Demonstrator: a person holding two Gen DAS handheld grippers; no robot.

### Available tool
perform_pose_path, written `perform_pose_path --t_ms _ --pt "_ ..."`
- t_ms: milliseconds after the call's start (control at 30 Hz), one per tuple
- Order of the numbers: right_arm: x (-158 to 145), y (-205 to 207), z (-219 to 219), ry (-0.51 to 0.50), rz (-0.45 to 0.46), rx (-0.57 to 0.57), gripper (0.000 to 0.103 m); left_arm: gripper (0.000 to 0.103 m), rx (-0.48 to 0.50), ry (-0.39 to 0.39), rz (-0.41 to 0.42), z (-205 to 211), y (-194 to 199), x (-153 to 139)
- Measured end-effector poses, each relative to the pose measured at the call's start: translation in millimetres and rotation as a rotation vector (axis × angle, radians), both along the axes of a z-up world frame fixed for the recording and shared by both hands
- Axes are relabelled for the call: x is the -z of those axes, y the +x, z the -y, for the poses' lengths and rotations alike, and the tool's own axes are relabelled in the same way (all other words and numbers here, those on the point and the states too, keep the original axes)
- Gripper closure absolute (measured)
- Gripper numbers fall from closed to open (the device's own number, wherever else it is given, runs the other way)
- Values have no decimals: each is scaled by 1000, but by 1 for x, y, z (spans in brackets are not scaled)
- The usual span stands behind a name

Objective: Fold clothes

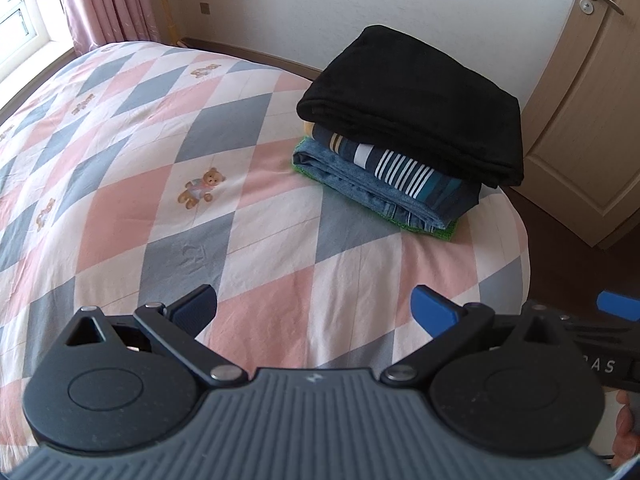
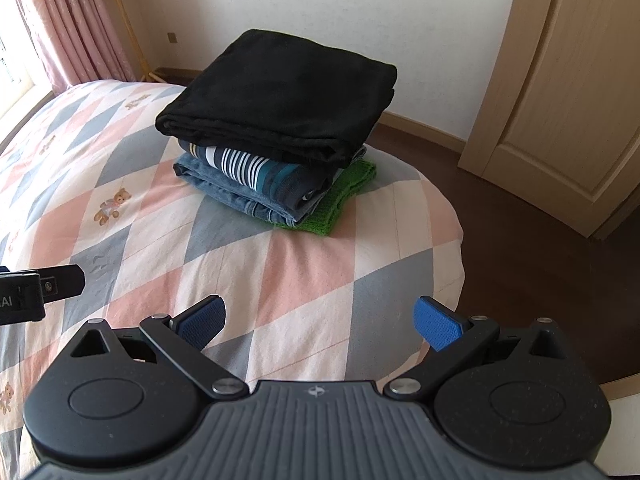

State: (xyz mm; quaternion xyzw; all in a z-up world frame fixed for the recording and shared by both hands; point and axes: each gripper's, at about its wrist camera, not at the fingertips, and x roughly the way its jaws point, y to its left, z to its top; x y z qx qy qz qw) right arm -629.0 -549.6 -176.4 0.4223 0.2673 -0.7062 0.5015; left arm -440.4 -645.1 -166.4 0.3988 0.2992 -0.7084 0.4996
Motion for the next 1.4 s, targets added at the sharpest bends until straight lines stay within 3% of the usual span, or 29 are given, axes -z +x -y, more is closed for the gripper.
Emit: perform_pose_path --t_ms 533,1400 --pt "20 -21 33 33 3 19 0 1 34 55 1 40 -24 30" --pt "43 -21 70 91 6 9 0 1 43 94 21 76 -26 60"
